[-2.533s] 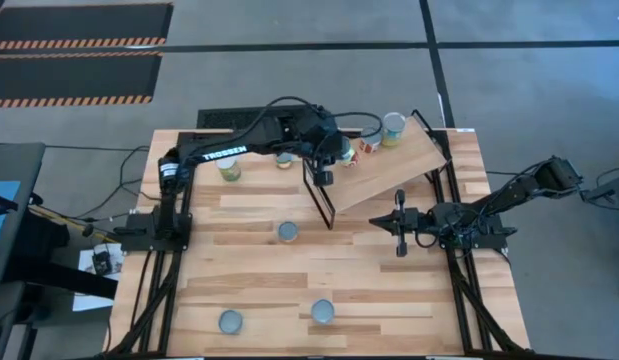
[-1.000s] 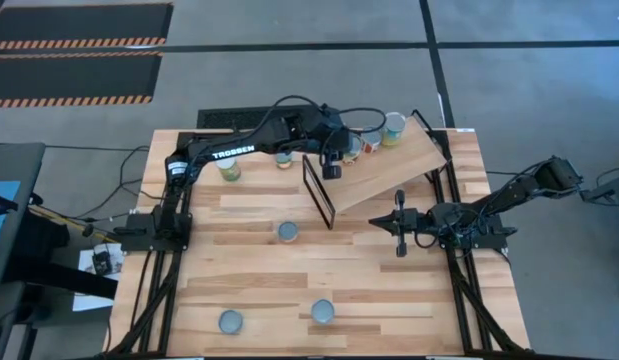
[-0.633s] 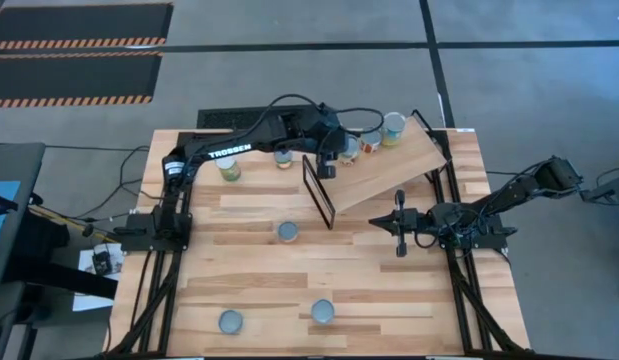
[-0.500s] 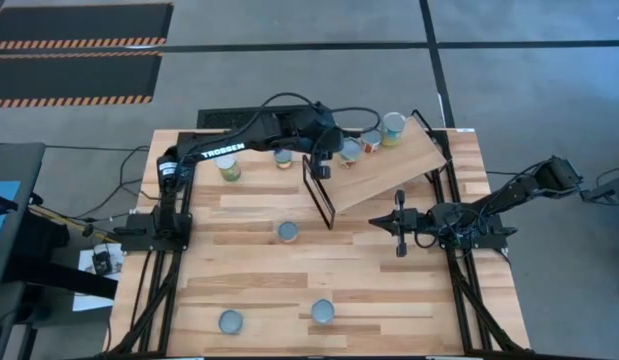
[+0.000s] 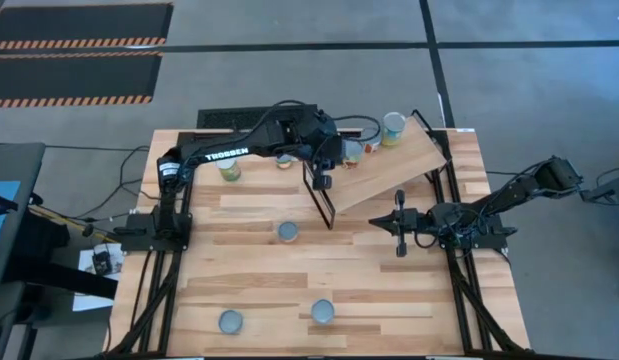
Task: Pick and place cans onto a shelf
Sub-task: Put the canned spaghetti sauce on the shelf, then put the canned mushrooms on the shelf
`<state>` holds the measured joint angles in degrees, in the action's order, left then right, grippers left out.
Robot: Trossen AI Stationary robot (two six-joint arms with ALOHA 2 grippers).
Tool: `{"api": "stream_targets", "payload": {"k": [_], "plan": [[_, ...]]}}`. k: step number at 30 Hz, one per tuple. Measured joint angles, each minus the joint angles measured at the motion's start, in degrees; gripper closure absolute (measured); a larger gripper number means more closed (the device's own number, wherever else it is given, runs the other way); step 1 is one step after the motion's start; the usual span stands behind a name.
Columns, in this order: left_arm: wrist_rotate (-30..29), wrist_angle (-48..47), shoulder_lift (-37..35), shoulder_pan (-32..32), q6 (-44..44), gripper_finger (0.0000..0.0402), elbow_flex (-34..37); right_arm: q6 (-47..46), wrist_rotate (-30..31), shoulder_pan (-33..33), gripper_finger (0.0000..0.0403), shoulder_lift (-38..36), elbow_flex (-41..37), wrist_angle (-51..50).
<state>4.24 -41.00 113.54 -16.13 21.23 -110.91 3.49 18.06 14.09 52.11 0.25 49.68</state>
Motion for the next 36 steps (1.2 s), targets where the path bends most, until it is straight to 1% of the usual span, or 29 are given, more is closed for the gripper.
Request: {"api": "stream_targets", "payload": {"k": [5,12,14,17,23,26,32,34,36], "plan": [[-1.68,7.94,-0.03,-0.14,-2.94,0.0401,3.24,-0.02,-0.01,0.00,0.0394,0.01,0.00,0.04],[-2.80,11.66,0.98,-1.01,-4.43,0.0401,3.32,-0.02,-0.02,0.00,0.0394,0.01,0.00,-0.01],[-3.09,11.09,1.22,-1.36,-4.48,0.0401,3.47,-0.02,-0.02,0.00,0.0394,-0.01,0.00,0.02],[-3.34,13.03,1.66,-1.87,-4.65,0.0401,3.14,-0.04,-0.02,0.00,0.0394,0.00,0.01,-0.08],[-4.23,12.22,1.90,-2.50,-4.31,0.0401,3.36,-0.04,-0.02,0.00,0.0394,-0.01,0.00,-0.43],[-5.31,10.78,0.65,-2.43,-4.00,0.0401,3.35,-0.34,-0.02,0.00,0.0394,0.01,0.00,-1.07],[-5.12,5.13,-0.59,-1.20,-4.04,0.0401,3.53,-0.85,-0.02,0.18,0.0394,-0.01,0.00,-1.83],[-5.05,7.09,-0.56,-0.14,-4.04,0.0401,5.26,-1.78,-0.02,0.25,0.0394,-0.01,0.01,-2.48],[-4.89,11.05,-1.67,0.89,-4.04,0.0401,8.85,-2.54,-0.02,0.39,0.0394,0.01,0.01,-3.29]]}}
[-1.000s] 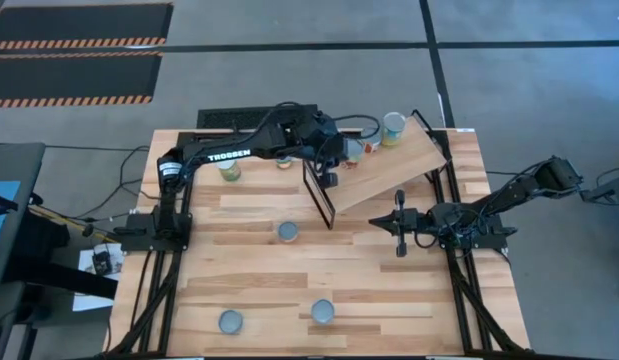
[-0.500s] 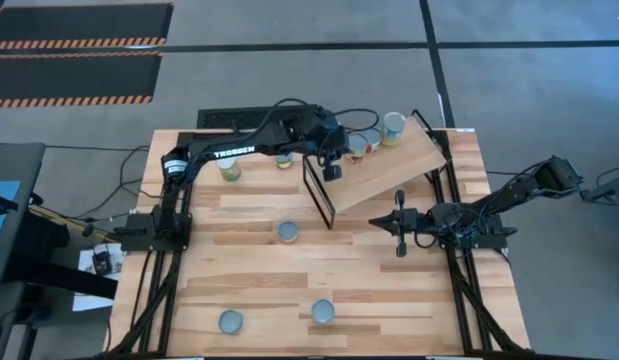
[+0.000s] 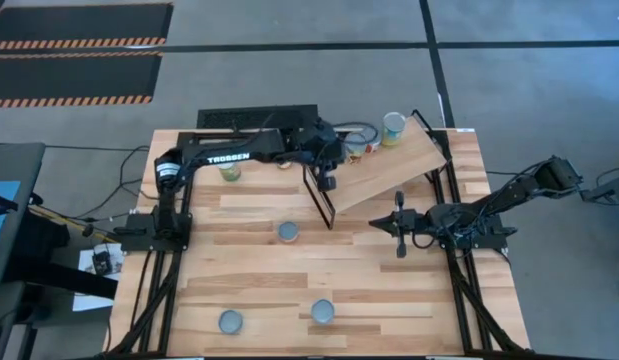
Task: Pick and place cans onto a shelf
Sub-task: Put the canned mushrooms on the shelf
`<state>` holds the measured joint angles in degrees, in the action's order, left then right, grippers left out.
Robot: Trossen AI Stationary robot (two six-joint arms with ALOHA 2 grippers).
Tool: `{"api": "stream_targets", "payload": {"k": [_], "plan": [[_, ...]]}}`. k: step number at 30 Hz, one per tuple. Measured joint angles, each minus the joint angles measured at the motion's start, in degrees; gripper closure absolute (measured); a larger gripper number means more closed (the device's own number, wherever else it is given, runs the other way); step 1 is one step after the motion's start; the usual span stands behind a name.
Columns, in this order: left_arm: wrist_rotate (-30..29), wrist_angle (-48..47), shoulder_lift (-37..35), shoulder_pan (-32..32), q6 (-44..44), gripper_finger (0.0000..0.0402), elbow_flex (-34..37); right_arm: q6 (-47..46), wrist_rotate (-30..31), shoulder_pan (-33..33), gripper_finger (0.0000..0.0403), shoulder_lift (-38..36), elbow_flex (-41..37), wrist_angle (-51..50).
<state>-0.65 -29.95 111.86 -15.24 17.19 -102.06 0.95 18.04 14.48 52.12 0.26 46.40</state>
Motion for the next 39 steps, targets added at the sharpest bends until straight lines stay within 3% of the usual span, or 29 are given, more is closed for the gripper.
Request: {"api": "stream_targets", "payload": {"k": [7,14,23,32,39], "plan": [[0.24,23.04,-11.66,2.05,-1.19,0.0401,18.34,-0.98,0.94,1.95,0.0394,-0.01,0.01,-0.30],[0.40,41.22,-27.30,5.32,-4.49,0.0401,41.40,-0.97,4.61,3.54,0.0394,0.00,0.56,-0.44],[0.31,57.76,-41.73,11.54,-11.68,0.0401,66.44,0.54,4.59,7.36,0.0394,0.90,8.42,-4.45],[-1.67,70.74,-47.86,15.38,-14.77,0.0401,81.31,-0.55,10.62,14.92,0.0394,9.66,21.82,-17.50],[-1.73,73.77,-49.43,17.96,-15.00,0.0401,86.43,-2.82,10.75,17.75,0.0394,19.54,32.08,-22.99]]}}
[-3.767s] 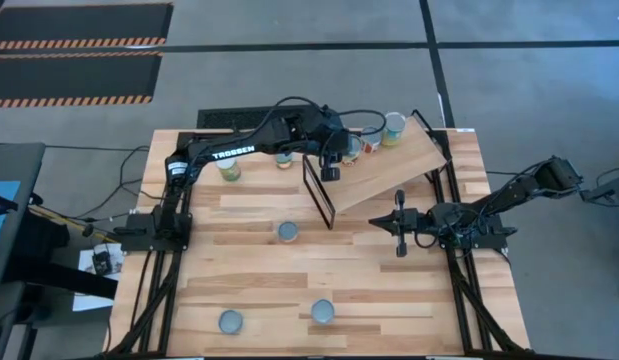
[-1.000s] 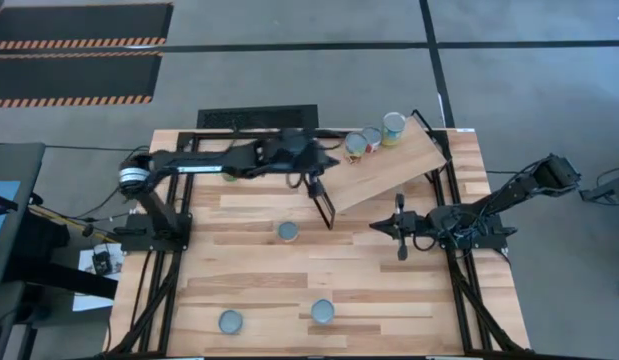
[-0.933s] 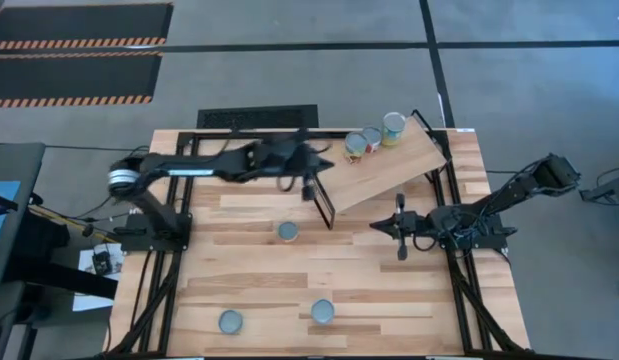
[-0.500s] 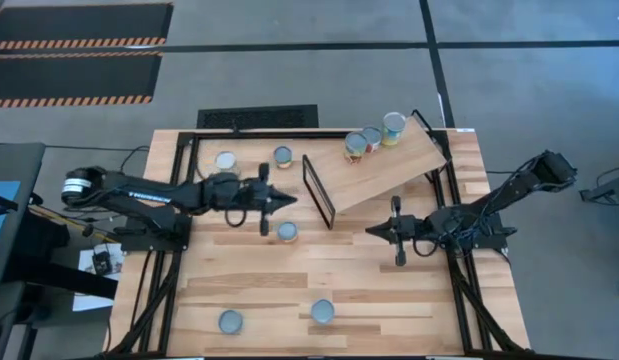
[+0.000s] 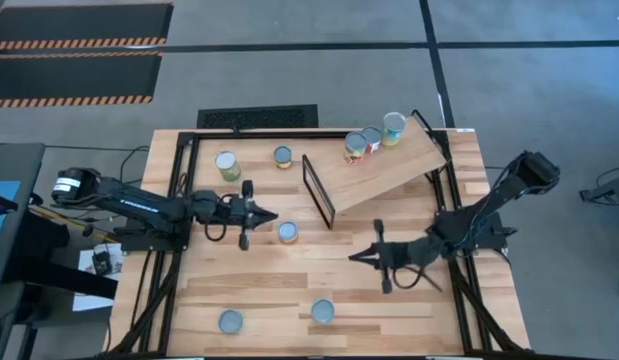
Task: Pick and place cans onto a shelf
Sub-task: Put the canned mushrooms on the shelf
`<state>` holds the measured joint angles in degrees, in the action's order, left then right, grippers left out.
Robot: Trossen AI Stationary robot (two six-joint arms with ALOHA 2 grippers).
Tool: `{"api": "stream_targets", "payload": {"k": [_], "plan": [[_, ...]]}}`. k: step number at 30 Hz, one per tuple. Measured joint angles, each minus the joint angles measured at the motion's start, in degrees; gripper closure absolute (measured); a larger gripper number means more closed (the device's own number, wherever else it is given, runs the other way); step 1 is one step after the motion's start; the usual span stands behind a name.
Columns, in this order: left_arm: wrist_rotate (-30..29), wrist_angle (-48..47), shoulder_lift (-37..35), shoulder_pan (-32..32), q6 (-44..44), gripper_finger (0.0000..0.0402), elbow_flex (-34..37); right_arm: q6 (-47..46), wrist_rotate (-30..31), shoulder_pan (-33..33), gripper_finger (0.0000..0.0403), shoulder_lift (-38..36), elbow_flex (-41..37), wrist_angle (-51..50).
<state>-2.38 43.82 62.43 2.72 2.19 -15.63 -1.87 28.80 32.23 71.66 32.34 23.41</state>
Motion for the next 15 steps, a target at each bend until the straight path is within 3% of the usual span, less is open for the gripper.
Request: {"api": "stream_targets", "payload": {"k": [7,15], "plan": [[-0.07,0.26,0.14,1.36,1.04,0.0401,2.06,-2.11,0.00,-0.56,0.0384,9.46,13.05,-10.26],[-6.04,-0.45,0.14,1.36,2.26,0.0401,2.79,-7.56,2.48,-3.82,0.0337,18.87,30.22,-25.06]]}}
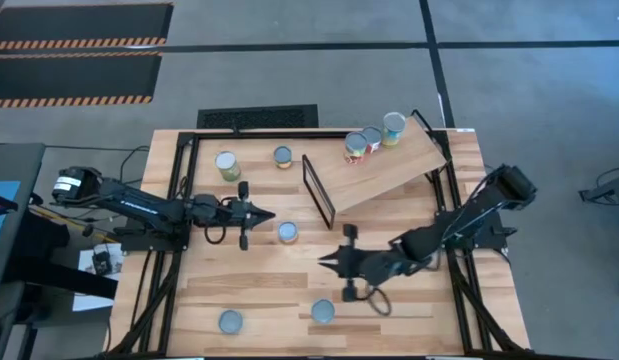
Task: Pick and place cans onto a shelf
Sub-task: Put the canned mushrooms on the shelf
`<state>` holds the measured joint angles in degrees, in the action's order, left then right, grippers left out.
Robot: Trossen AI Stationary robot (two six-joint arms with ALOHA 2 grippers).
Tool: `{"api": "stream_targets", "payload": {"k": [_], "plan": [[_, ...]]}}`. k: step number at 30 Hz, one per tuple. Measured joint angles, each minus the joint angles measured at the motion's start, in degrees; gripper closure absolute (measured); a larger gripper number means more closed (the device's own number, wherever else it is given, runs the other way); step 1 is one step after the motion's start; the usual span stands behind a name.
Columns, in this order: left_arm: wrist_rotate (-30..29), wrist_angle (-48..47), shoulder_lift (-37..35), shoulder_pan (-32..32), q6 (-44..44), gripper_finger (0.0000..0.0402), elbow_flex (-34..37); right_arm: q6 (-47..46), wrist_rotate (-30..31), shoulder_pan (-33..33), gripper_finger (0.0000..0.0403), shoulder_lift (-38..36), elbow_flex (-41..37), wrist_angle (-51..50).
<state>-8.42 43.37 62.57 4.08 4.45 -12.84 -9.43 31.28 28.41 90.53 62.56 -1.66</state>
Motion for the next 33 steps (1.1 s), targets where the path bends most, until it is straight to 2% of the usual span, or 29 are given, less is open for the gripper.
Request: {"api": "stream_targets", "payload": {"k": [5,14,17,22,28,33], "plan": [[-3.62,-0.81,0.00,-0.10,-0.85,0.0401,0.02,-0.26,-0.10,-3.01,0.0303,7.24,9.77,-8.19],[-0.99,-1.12,-0.17,-1.07,-2.33,0.0401,0.02,-1.28,-1.85,-7.48,0.0186,19.07,24.16,-17.65],[-0.89,-1.98,-1.75,-1.07,-2.48,0.0401,0.04,-1.27,-4.82,-8.71,0.0159,22.56,27.82,-20.20],[-0.92,-1.95,-7.13,-1.07,-2.66,0.0401,2.90,-0.89,-6.06,-11.29,0.0156,27.79,32.06,-22.13],[-1.43,-1.05,-16.97,-1.09,-2.80,0.0401,7.91,-0.61,-6.11,-14.43,0.0167,33.17,35.35,-24.33],[-1.45,-2.75,-22.67,-1.09,-2.80,0.0401,9.51,-0.56,-7.00,-16.43,0.0170,35.94,35.70,-25.33]]}}
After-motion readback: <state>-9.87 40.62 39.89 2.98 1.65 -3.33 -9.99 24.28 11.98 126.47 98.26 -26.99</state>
